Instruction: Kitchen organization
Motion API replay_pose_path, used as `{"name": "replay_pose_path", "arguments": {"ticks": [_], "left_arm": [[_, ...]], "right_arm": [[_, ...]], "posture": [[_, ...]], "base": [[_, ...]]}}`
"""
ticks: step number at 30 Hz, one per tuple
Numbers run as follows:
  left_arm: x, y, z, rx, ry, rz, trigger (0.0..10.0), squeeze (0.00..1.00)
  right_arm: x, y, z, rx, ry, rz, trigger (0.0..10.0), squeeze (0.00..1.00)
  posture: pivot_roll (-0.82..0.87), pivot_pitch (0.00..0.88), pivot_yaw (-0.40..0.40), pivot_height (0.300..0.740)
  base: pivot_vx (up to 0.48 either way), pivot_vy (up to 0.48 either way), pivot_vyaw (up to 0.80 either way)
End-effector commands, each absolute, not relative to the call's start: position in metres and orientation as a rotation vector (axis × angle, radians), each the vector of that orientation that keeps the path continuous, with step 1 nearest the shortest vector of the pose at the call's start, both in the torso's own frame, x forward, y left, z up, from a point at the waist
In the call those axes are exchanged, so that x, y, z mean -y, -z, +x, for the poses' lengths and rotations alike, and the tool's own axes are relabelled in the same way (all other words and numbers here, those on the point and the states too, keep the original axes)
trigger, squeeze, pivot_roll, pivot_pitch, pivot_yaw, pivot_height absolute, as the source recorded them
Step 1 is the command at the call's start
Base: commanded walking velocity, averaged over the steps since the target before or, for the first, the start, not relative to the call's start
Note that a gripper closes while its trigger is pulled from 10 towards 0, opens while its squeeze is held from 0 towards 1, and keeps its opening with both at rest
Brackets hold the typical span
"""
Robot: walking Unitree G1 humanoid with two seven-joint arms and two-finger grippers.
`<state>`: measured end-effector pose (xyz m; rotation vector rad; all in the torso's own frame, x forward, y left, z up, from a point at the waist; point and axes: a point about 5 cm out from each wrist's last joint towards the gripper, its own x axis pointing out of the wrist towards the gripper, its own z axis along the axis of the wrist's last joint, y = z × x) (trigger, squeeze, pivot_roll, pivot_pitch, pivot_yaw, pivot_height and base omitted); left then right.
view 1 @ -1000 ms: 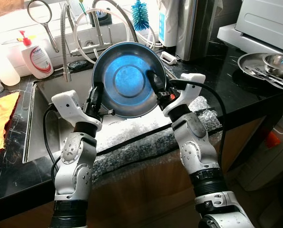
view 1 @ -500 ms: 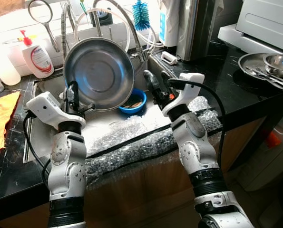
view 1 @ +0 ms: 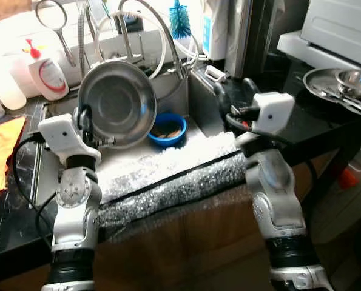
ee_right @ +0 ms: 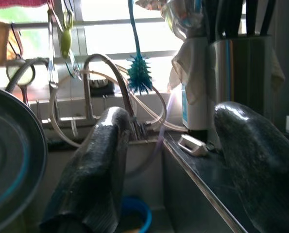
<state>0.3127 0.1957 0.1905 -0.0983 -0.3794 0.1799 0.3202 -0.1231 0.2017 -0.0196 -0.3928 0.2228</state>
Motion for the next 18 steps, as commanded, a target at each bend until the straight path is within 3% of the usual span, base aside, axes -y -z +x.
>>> {"name": "replay_pose_path", "arguments": {"ticks": [1, 18], "left_arm": [[-0.197, -0.195, 0.316, 0.398, -0.177, -0.06, 10.0, 0.0], [-0.176, -0.178, 0.368, 0.168, -0.121, 0.057, 10.0, 0.0]], "right_arm": [[0.119, -0.2, 0.314, 0.387, -0.225, -0.04, 10.0, 0.0], [0.106, -0.192, 0.301, 0.331, -0.203, 0.006, 10.0, 0.0]], "posture": [[-0.19, 0.0, 0.116, 0.74], [-0.22, 0.0, 0.141, 0.74]], "base": [[0.0, 0.0, 0.0], [0.0, 0.0, 0.0]]}}
